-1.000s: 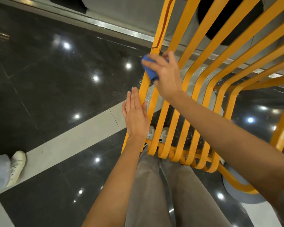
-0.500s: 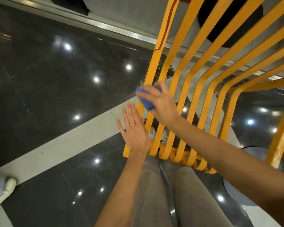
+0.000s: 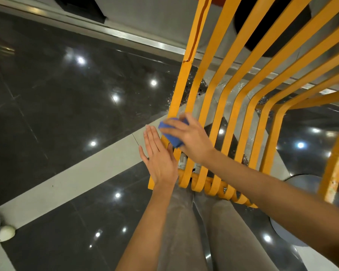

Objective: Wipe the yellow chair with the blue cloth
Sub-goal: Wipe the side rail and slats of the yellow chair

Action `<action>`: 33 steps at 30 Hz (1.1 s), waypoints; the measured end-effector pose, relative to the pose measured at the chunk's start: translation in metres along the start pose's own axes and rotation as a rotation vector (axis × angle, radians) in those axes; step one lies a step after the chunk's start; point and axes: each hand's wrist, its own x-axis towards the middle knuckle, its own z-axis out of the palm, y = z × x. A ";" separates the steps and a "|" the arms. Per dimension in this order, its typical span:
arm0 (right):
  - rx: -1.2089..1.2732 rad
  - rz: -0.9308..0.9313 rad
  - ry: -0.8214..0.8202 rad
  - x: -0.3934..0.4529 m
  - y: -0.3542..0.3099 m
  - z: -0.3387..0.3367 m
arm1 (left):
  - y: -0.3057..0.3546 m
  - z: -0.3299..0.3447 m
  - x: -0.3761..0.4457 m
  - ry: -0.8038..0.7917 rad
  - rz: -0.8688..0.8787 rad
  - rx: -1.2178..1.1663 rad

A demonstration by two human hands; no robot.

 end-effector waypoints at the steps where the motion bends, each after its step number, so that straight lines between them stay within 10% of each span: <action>1: -0.001 -0.060 -0.039 -0.009 0.002 0.000 | 0.000 0.001 0.000 0.003 -0.019 0.000; 9: -0.002 0.196 0.193 0.052 0.030 -0.011 | -0.003 0.004 0.003 0.017 -0.018 0.053; 33: -0.049 0.106 0.071 0.036 0.029 -0.025 | -0.002 0.002 0.003 -0.023 -0.002 0.033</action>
